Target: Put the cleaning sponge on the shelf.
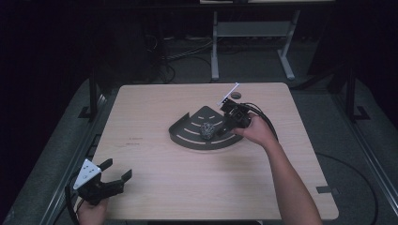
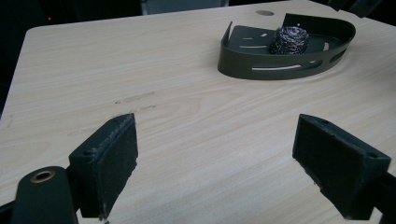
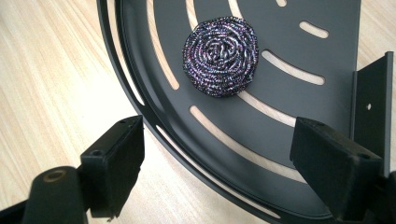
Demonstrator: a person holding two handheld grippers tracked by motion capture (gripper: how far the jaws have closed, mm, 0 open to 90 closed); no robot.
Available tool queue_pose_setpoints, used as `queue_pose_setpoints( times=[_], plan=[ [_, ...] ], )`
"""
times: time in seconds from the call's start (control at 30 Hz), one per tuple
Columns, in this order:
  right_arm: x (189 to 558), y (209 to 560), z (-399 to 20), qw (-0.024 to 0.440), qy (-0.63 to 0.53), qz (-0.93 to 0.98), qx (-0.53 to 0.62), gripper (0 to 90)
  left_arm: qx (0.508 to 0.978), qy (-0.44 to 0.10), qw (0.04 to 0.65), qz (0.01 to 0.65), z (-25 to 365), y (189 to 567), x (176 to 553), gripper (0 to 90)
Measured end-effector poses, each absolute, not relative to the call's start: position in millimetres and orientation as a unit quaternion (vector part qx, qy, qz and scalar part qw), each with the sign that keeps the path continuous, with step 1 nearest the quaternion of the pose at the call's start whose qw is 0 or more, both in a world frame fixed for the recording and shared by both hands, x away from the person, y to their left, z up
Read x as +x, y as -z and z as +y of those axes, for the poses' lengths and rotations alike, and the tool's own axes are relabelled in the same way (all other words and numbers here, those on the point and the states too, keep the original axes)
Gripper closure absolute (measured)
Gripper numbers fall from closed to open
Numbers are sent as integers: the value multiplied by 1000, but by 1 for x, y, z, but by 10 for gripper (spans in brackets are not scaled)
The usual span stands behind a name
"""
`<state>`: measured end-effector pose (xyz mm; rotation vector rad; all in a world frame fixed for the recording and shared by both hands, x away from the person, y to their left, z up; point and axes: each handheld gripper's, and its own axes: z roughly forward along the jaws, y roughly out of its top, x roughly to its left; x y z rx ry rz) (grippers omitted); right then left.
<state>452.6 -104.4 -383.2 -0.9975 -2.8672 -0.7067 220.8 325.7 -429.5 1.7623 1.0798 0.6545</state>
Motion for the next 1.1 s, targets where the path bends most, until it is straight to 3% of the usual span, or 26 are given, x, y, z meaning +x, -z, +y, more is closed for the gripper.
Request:
queue_pose_setpoints(
  times=[1.1],
  plan=[
    [421, 380, -139, 5, 243, -916, -318, 173, 722, -264, 466, 438, 324, 430, 221, 134]
  ],
)
